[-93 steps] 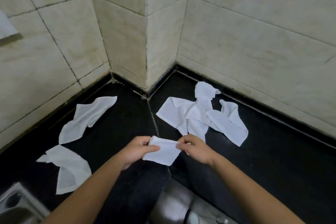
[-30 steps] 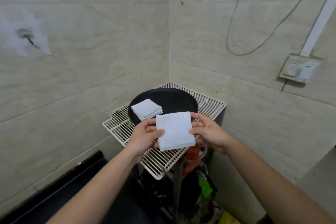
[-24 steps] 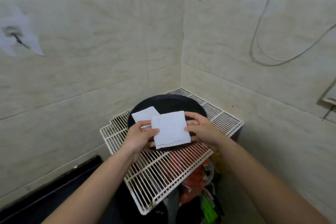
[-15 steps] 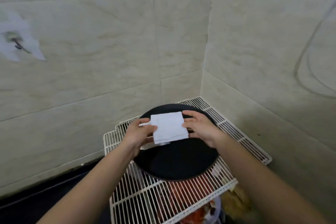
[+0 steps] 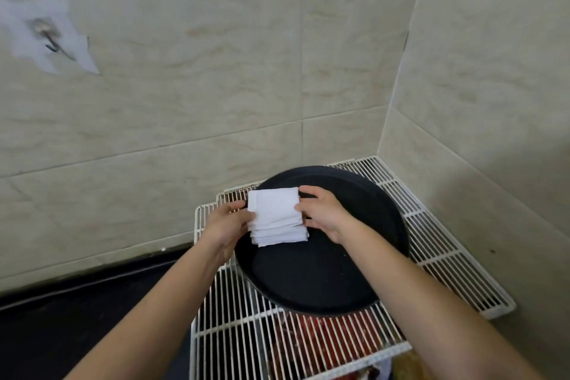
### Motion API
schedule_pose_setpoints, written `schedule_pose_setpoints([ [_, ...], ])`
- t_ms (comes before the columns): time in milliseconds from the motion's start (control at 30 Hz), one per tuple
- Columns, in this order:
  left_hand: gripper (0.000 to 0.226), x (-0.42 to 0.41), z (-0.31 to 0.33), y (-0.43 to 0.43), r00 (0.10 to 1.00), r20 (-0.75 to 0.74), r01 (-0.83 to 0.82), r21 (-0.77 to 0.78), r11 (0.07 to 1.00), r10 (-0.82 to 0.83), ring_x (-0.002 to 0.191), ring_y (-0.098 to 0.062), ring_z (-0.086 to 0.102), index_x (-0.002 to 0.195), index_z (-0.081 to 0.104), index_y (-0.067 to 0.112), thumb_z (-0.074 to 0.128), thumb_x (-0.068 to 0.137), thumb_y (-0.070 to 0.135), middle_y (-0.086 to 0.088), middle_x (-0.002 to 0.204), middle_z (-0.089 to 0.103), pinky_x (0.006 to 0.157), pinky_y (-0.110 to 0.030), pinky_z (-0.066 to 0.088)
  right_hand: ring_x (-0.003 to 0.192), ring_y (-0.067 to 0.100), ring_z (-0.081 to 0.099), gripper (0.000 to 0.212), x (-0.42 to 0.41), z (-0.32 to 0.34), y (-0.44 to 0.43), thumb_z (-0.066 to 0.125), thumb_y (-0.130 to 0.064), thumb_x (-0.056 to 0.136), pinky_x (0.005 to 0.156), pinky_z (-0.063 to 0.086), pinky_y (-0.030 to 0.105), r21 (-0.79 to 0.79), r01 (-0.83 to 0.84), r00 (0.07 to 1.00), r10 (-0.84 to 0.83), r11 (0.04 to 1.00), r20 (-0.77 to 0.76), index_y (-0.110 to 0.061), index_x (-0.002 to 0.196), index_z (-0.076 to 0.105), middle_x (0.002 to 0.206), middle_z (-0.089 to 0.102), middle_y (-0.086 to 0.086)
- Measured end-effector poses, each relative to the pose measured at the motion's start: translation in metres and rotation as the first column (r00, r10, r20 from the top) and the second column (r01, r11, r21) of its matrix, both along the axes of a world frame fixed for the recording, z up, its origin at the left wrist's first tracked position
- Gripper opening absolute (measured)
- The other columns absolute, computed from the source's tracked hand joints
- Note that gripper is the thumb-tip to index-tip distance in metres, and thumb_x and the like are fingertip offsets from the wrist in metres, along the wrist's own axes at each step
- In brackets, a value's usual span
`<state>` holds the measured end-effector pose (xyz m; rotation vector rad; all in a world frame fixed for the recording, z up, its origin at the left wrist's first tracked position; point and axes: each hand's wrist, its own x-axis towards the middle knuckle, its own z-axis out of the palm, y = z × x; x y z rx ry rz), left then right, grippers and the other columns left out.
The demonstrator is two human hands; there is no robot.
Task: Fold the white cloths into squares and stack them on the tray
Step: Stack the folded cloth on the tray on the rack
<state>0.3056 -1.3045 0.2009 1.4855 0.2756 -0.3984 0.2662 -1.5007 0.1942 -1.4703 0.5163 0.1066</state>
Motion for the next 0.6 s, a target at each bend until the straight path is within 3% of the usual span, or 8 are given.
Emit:
schedule_pose_setpoints([
  [167, 0.021, -0.003, -0.002, 0.003, 0.991, 0.12, 0.047, 0.106, 0.993, -0.06, 0.076, -0.021, 0.065, 0.098, 0.062, 0.004, 0.065, 0.085, -0.011, -0.01, 0.092, 0.066, 0.063, -0.024, 0.056, 0.106, 0.021, 0.067, 0.058, -0.005, 0.001, -0.004, 0.061, 0.001, 0.088, 0.09, 0.059, 0.043, -0.084, 0.009, 1.0, -0.007, 0.996, 0.026, -0.022, 0.141, 0.049, 0.121, 0.066, 0.005],
  [267, 0.022, -0.004, -0.008, 0.007, 0.982, 0.166, 0.058, 0.198, 0.978, -0.092, 0.082, -0.025, 0.066, 0.089, 0.064, 0.01, 0.071, 0.081, -0.009, -0.009, 0.09, 0.068, 0.078, -0.036, 0.057, 0.106, 0.019, 0.065, 0.061, -0.012, 0.0, -0.001, 0.06, 0.001, 0.089, 0.087, 0.06, 0.04, -0.142, -0.013, 0.999, 0.018, 0.99, 0.035, -0.021, 0.144, 0.045, 0.125, 0.064, 0.006],
  [500, 0.023, -0.008, -0.015, 0.011, 0.976, 0.185, 0.065, 0.256, 0.964, -0.115, 0.095, -0.03, 0.068, 0.095, 0.066, 0.009, 0.075, 0.079, -0.006, -0.015, 0.101, 0.07, 0.092, -0.042, 0.055, 0.106, 0.018, 0.066, 0.064, -0.02, -0.01, 0.002, 0.061, -0.002, 0.09, 0.088, 0.059, 0.042, -0.256, -0.007, 0.998, 0.023, 0.967, 0.061, -0.024, 0.146, 0.043, 0.128, 0.064, 0.004],
  [600, 0.025, -0.011, -0.02, 0.015, 0.962, 0.212, 0.086, 0.356, 0.93, -0.17, 0.097, -0.026, 0.068, 0.098, 0.067, 0.011, 0.079, 0.078, 0.002, -0.008, 0.1, 0.071, 0.093, -0.039, 0.055, 0.11, 0.02, 0.064, 0.066, -0.023, -0.011, 0.005, 0.063, -0.006, 0.087, 0.09, 0.058, 0.045, -0.347, -0.018, 0.998, 0.04, 0.938, 0.056, -0.025, 0.147, 0.043, 0.13, 0.063, 0.003],
])
